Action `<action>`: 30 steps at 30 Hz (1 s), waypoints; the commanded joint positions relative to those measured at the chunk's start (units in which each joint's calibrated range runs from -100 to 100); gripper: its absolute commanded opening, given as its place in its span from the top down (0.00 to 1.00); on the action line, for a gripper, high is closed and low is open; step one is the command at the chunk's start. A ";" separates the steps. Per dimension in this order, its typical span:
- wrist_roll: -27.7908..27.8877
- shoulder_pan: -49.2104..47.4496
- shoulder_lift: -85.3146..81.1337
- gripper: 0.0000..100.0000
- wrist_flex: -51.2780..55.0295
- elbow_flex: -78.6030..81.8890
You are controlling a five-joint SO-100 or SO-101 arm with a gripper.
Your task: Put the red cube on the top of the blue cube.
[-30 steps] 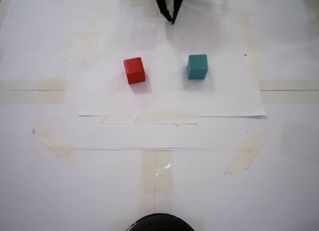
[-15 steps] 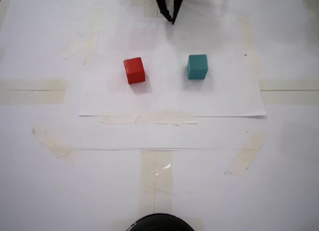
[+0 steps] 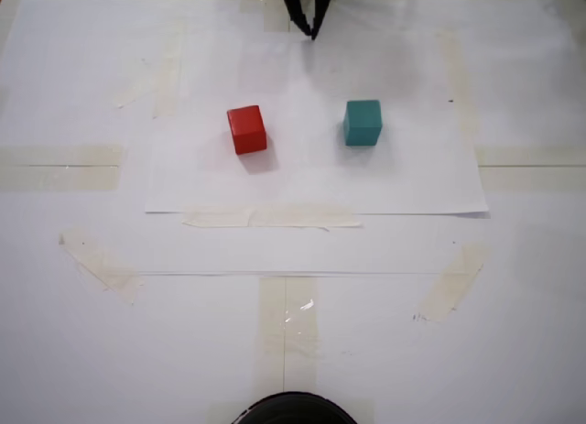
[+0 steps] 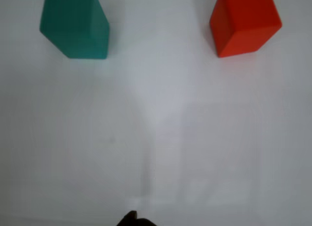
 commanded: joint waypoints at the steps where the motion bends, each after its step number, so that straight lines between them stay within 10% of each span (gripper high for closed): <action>1: 2.15 2.16 10.89 1.00 5.31 -19.65; 30: 13.14 12.68 56.29 1.00 11.51 -69.03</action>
